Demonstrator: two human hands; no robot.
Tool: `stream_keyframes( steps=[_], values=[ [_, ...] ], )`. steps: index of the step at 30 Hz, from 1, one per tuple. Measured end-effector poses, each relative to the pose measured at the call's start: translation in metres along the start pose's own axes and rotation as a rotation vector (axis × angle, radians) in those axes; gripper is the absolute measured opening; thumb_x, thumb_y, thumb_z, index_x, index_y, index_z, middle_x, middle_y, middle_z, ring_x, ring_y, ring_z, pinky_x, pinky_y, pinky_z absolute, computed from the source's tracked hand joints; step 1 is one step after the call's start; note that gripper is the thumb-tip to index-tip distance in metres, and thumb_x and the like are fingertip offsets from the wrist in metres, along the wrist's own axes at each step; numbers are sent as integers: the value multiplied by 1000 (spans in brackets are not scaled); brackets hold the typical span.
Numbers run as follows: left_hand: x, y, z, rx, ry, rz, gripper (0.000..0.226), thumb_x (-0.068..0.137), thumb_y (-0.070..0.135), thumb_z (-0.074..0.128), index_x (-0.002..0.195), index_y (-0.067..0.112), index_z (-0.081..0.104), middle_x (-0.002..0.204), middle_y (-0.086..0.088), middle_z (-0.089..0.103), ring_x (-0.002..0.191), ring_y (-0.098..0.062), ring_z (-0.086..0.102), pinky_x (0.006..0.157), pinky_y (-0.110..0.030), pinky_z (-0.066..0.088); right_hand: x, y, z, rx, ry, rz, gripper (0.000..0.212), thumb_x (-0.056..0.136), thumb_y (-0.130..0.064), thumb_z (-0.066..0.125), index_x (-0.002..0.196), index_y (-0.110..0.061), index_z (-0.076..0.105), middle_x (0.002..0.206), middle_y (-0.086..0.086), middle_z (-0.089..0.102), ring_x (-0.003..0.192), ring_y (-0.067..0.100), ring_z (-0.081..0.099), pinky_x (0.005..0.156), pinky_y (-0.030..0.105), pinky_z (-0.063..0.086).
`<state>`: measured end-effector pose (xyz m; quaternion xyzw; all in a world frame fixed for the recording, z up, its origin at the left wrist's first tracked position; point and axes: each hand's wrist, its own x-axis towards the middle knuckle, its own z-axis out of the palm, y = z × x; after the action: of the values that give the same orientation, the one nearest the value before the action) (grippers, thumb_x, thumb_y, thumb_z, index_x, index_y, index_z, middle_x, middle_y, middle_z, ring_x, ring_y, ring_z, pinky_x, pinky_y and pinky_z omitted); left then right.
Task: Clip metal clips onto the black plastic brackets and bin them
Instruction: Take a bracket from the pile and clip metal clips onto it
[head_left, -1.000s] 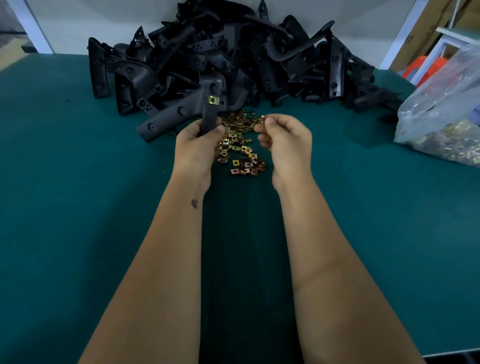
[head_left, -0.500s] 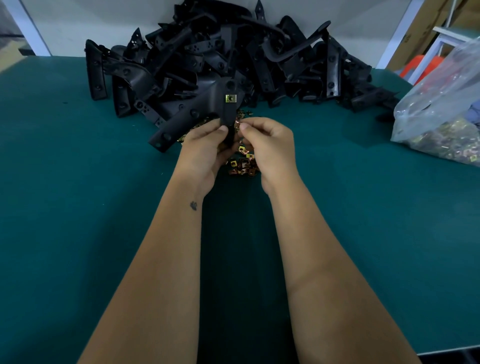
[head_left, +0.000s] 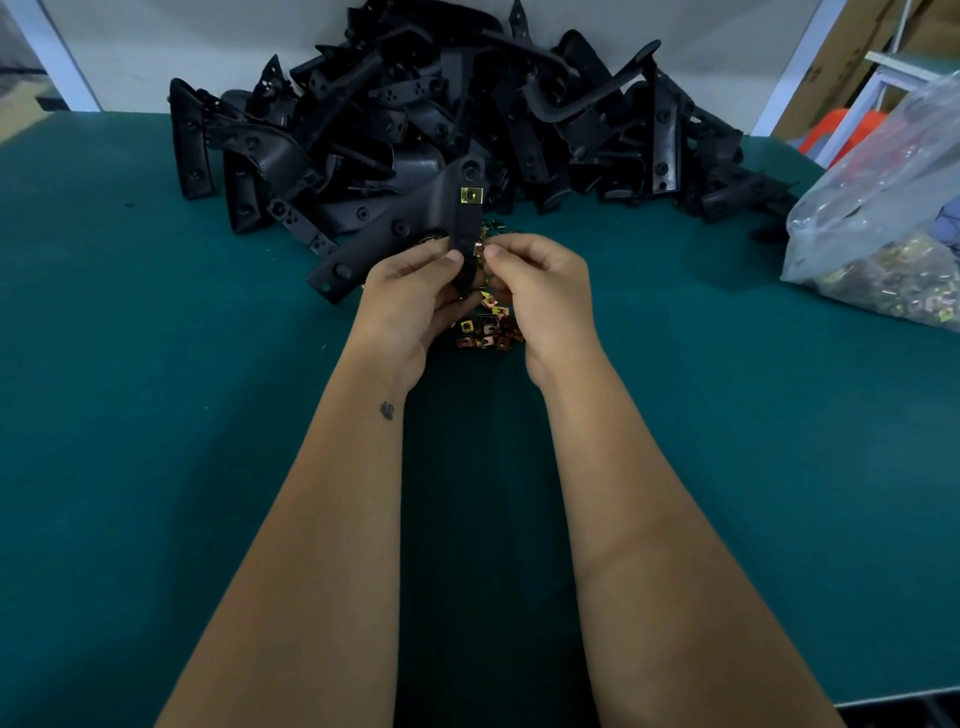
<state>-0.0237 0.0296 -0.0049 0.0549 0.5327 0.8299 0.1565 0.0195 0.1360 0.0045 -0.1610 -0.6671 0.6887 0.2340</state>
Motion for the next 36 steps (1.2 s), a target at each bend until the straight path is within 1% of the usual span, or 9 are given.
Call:
stream_keyframes(
  steps=[3, 8, 11, 13, 17, 24, 27, 31, 36],
  values=[
    [0, 0, -2, 18, -18, -6, 19, 99, 5, 54, 115, 1, 65, 86, -6, 72, 79, -14, 70, 72, -25, 57, 1, 2, 0, -1, -11, -3, 11, 91, -6, 64, 90, -14, 73, 80, -2, 69, 74, 5, 61, 72, 18, 51],
    [-2, 0, -2, 19, -37, 6, 15, 98, 4, 55, 97, 8, 70, 81, -3, 75, 76, -14, 71, 72, -26, 57, 3, 3, -1, 5, -11, -4, 10, 91, -6, 65, 90, -13, 72, 83, 3, 71, 80, 12, 65, 77, 23, 55],
    [-3, 0, -1, 0, -40, 9, 16, 97, 3, 56, 93, 10, 70, 80, -3, 75, 76, -14, 72, 72, -26, 58, 2, 3, -1, 20, -3, -29, 10, 91, -4, 64, 88, -11, 71, 81, 1, 70, 77, 10, 65, 71, 19, 53],
    [-3, 0, 0, 17, -31, 22, 16, 98, 3, 56, 92, 9, 70, 80, -4, 75, 76, -14, 71, 72, -26, 58, 2, 3, 0, 15, 0, -45, 10, 91, -4, 64, 88, -11, 71, 81, -1, 70, 76, 6, 65, 70, 16, 53],
    [-4, 0, 2, 61, -3, 54, 17, 98, 2, 55, 92, 7, 71, 86, -7, 73, 79, -16, 70, 78, -27, 59, 2, 4, 0, -48, -5, -66, 10, 91, -6, 64, 89, -14, 70, 88, -2, 70, 85, 8, 66, 79, 20, 55],
    [-8, -1, 4, 98, -33, 93, 18, 99, 2, 53, 103, 3, 70, 103, -17, 69, 95, -23, 67, 89, -31, 58, 0, 3, -1, -39, -16, -112, 10, 87, -4, 71, 84, -14, 70, 81, -3, 70, 75, 1, 65, 69, 14, 52],
    [-8, -1, 3, 80, -61, 97, 18, 99, 1, 52, 107, 2, 69, 101, -13, 70, 92, -20, 68, 84, -28, 58, 0, 1, -3, -18, -18, -106, 10, 86, -4, 71, 82, -14, 70, 79, -3, 70, 76, 4, 65, 71, 17, 54],
    [-7, 0, -2, 50, -106, 80, 19, 99, 2, 52, 110, 3, 68, 99, -10, 72, 87, -16, 71, 81, -27, 58, 1, 0, -5, -11, -25, -101, 11, 85, -4, 72, 81, -14, 71, 75, -7, 69, 69, -4, 63, 65, 12, 49],
    [-7, 0, -6, 31, -157, 56, 17, 98, 3, 54, 103, 7, 70, 91, -3, 76, 86, -14, 73, 83, -29, 59, 0, 0, -6, 31, -20, -70, 11, 85, -4, 73, 81, -15, 71, 75, -8, 69, 69, -3, 64, 66, 12, 49]
  ],
)
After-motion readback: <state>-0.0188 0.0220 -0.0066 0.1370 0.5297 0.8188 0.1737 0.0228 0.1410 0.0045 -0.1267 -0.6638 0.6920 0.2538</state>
